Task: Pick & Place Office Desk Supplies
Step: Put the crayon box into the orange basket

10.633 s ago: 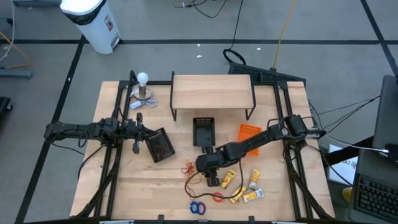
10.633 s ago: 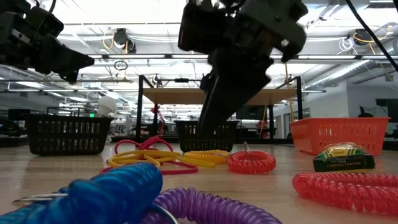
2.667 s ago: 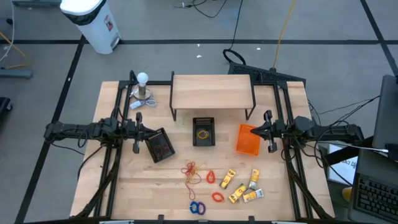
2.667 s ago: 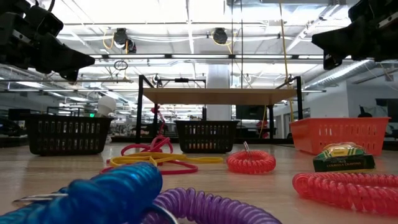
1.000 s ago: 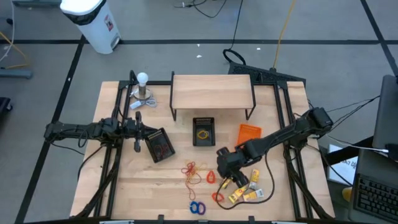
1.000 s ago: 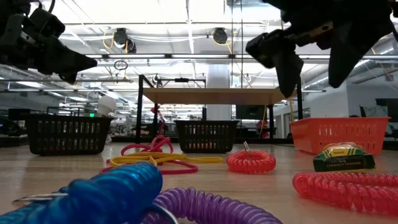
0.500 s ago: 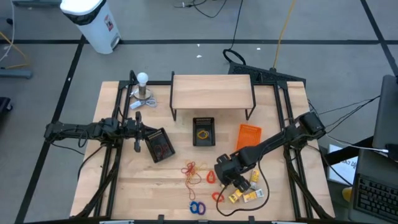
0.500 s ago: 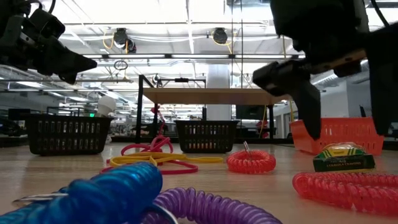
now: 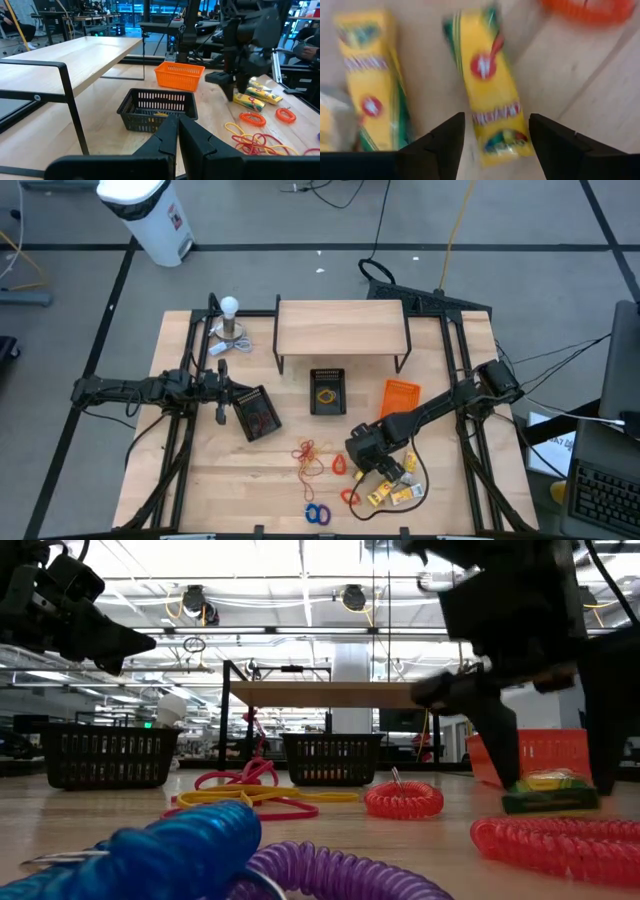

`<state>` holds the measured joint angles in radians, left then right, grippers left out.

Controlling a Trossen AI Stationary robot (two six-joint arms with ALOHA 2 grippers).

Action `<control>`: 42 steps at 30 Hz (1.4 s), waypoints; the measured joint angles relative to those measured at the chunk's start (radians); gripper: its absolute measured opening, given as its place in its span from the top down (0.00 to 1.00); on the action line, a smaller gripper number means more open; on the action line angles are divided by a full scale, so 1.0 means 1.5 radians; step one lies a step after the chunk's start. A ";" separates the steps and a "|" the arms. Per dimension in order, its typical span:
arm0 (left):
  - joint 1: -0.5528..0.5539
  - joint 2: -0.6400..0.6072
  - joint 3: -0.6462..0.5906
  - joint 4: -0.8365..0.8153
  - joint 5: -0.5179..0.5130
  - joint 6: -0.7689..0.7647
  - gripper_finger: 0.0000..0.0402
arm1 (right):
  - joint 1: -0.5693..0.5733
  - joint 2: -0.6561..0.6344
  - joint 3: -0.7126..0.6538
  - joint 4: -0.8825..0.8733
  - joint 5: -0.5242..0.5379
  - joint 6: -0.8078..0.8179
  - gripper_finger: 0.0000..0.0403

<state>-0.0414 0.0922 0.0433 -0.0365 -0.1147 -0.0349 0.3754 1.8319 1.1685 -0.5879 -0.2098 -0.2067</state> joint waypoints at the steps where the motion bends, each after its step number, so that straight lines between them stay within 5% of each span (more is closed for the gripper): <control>1: 0.000 0.000 0.000 -0.001 0.000 0.000 0.95 | -0.002 0.000 -0.009 0.011 -0.001 0.000 0.49; 16: 0.000 0.000 0.001 -0.010 0.001 0.004 0.95 | -0.007 -0.001 -0.028 0.072 -0.003 0.006 0.61; 26: 0.000 0.000 0.001 -0.011 0.001 0.004 0.95 | -0.048 -0.048 -0.030 0.095 -0.125 0.055 0.79; 36: 0.000 0.000 0.001 -0.012 0.000 0.010 0.95 | -0.071 -0.203 -0.034 0.110 -0.124 0.062 0.76; 42: 0.000 0.000 0.001 -0.011 0.000 0.010 0.95 | -0.122 -0.377 -0.137 0.225 -0.126 0.063 0.77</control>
<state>-0.0414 0.0924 0.0444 -0.0528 -0.1143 -0.0204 0.1929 1.2662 0.9634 -0.2498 -0.3981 -0.1127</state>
